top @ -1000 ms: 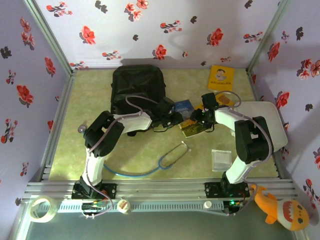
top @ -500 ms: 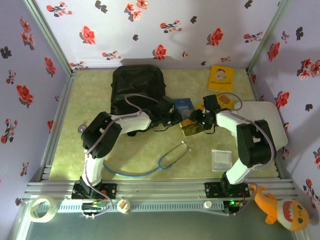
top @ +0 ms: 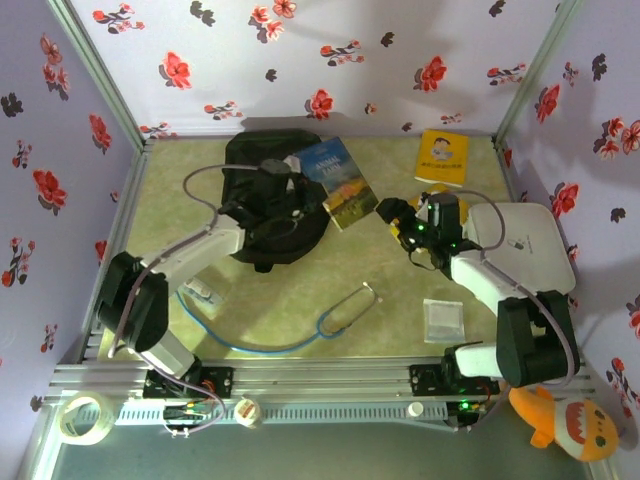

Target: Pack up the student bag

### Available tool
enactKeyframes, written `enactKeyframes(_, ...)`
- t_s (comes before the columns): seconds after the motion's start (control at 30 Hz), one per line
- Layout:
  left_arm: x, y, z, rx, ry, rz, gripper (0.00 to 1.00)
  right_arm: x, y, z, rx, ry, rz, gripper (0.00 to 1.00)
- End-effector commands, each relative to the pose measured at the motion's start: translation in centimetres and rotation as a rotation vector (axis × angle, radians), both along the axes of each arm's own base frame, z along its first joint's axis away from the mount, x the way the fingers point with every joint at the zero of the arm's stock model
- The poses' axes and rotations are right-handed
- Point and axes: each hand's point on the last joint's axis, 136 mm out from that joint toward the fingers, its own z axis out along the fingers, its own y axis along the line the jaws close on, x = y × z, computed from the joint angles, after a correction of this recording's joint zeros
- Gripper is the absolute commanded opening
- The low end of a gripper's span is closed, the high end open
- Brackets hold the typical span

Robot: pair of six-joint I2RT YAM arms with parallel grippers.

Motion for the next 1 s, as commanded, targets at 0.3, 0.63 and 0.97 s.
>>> enactKeyframes(0.3,0.5,2.0,6.9,-0.237,-0.073,0.031,0.0,1.2,5.3,8.1,0.484,-0.141,0.071,0.93)
enactKeyframes(0.63,0.7,1.6,7.7,-0.301,-0.066,0.019,0.0,1.8,8.1,8.8,0.573,-0.162,0.111,0.84)
enactKeyframes(0.97,0.7,1.8,7.2,-0.302,-0.045,0.024,0.0,2.6,8.1,10.0,0.595,-0.222,0.107,0.44)
